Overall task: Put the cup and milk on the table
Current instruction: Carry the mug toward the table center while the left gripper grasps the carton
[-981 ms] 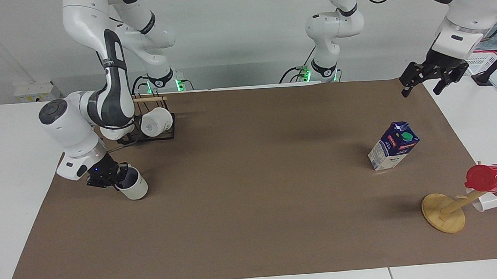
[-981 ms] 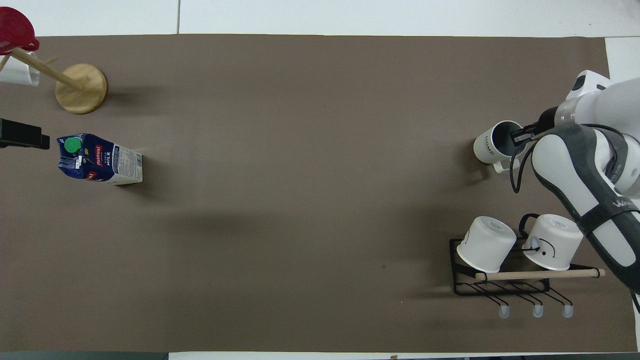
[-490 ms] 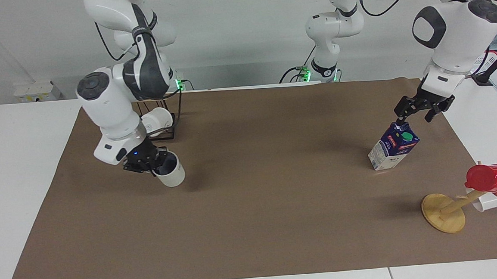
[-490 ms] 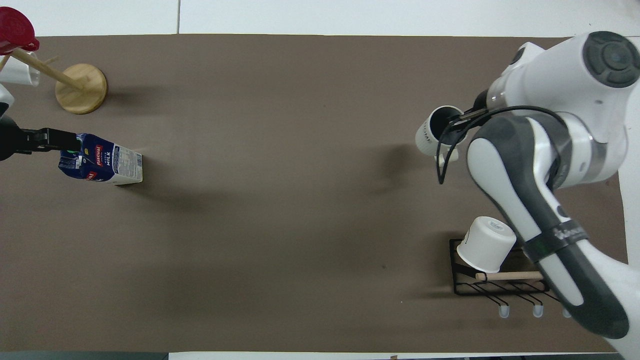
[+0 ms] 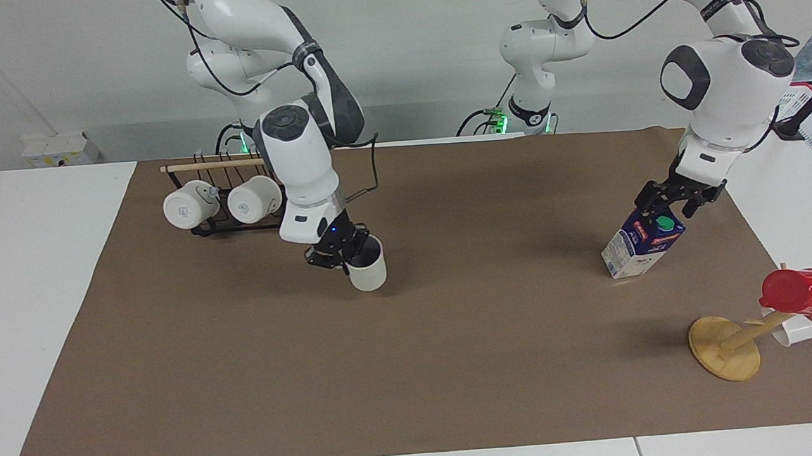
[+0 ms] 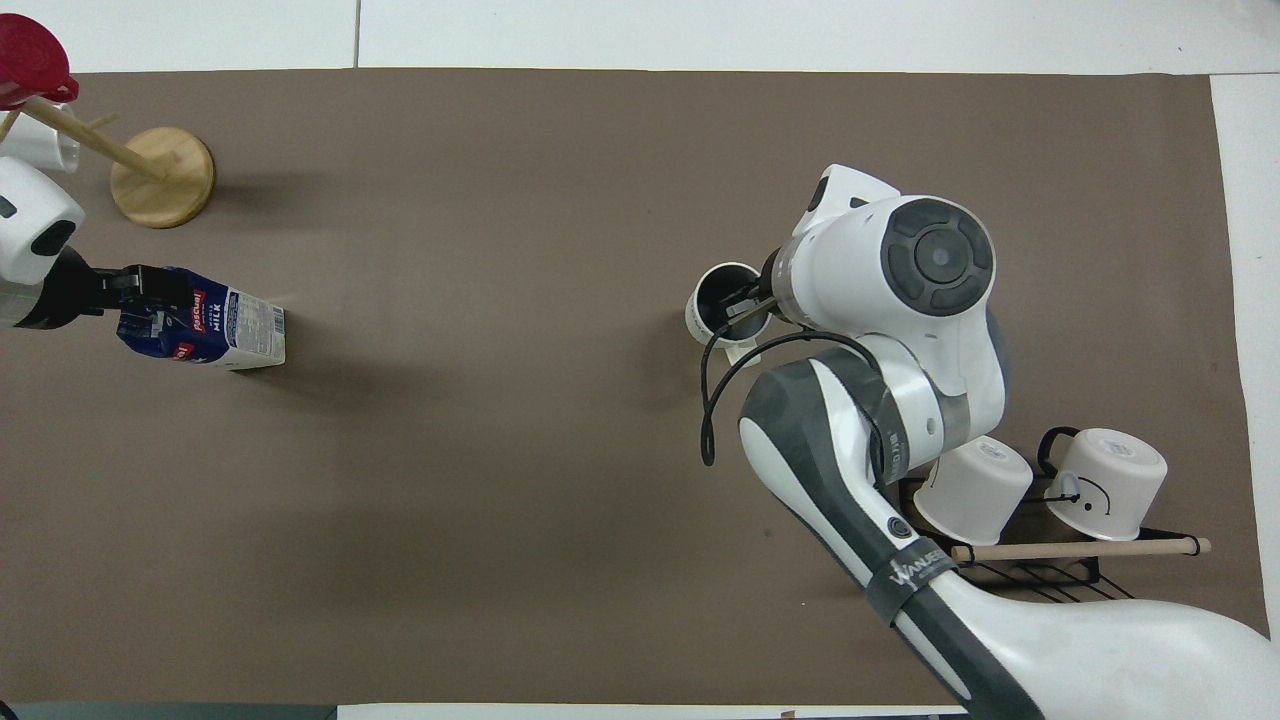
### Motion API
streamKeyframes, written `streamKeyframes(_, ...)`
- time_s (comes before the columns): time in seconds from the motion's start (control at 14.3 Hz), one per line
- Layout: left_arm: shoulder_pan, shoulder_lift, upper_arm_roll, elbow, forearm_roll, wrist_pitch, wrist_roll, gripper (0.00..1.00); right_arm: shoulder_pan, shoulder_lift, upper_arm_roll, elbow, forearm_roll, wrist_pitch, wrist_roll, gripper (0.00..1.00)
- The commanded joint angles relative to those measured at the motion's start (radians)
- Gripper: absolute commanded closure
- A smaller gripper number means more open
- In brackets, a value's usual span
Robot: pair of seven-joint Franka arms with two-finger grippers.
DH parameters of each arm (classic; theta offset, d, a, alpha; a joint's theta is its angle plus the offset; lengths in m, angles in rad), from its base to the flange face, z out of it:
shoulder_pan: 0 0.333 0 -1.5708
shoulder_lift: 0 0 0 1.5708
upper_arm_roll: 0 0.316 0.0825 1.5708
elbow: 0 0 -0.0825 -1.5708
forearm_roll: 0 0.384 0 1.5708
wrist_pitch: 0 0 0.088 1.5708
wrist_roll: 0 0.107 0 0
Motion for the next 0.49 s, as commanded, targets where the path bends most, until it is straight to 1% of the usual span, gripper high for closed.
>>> streamKeyframes(0.0,0.004,-0.018,-0.003,-0.042,0.017,0.046,-0.017,0.16,0.025,-0.023,-0.003,-0.038,-0.019,0.031,0.068,1.00)
streamKeyframes(0.07,0.004,-0.015,-0.003,-0.036,0.017,0.046,-0.018,0.65,0.036,-0.019,-0.003,-0.043,-0.026,0.028,0.073,1.00)
streamKeyframes(0.14,0.004,-0.015,-0.003,-0.036,0.017,0.046,-0.017,1.00,0.068,0.002,-0.004,-0.038,-0.052,0.031,0.106,1.00)
streamKeyframes(0.21,0.004,-0.015,-0.003,-0.033,0.017,0.046,-0.015,1.00,0.077,0.022,-0.004,-0.034,-0.101,0.033,0.169,1.00)
streamKeyframes(0.28,0.001,-0.016,-0.003,-0.025,0.017,0.046,-0.020,1.00,0.079,0.026,-0.003,-0.034,-0.143,0.036,0.195,1.00)
streamKeyframes(0.42,-0.011,-0.025,-0.005,0.012,0.017,0.024,-0.018,1.00,0.080,0.039,-0.003,-0.034,-0.157,0.039,0.206,1.00)
